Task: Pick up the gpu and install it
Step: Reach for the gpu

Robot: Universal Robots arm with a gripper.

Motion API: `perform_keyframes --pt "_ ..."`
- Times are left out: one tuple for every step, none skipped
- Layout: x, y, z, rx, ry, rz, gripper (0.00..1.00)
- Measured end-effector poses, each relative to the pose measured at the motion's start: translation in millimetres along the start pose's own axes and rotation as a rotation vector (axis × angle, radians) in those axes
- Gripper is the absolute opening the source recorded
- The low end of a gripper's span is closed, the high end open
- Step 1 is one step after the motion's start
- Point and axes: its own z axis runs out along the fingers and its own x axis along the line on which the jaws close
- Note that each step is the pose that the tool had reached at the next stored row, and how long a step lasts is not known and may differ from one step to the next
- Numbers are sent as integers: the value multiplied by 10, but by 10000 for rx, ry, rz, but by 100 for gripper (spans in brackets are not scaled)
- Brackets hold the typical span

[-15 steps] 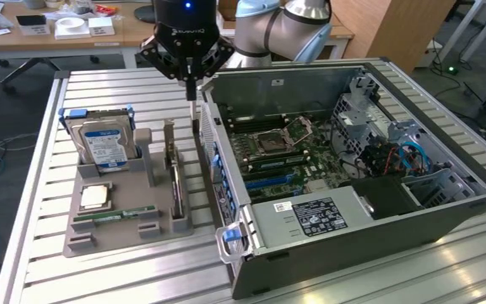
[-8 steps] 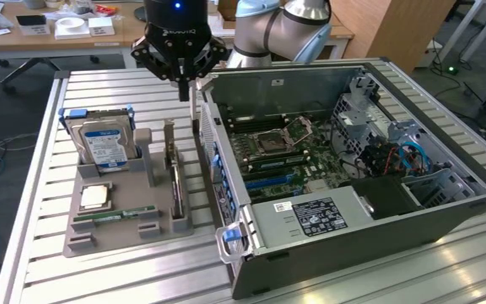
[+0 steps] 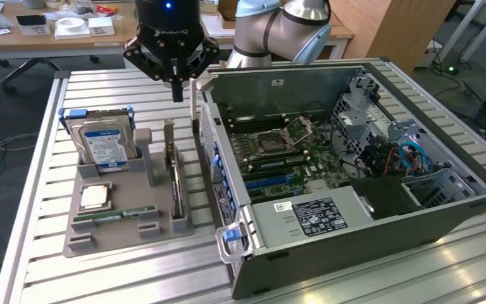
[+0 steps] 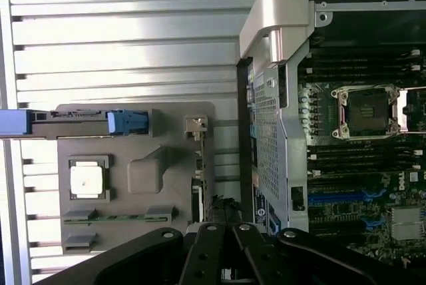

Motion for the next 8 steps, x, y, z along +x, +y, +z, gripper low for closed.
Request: perform_keyframes --pt "12 -1 0 0 1 0 11" --pt "25 -2 0 0 0 0 11" --pt "38 -3 -1 0 0 0 11" --pt "49 -4 -1 1 1 0 11" --pt "60 -5 -1 1 1 0 11" --pt "71 -6 -1 1 0 0 11" --pt "83 -6 -1 0 1 1 11" --pt "94 -7 -1 0 0 1 11"
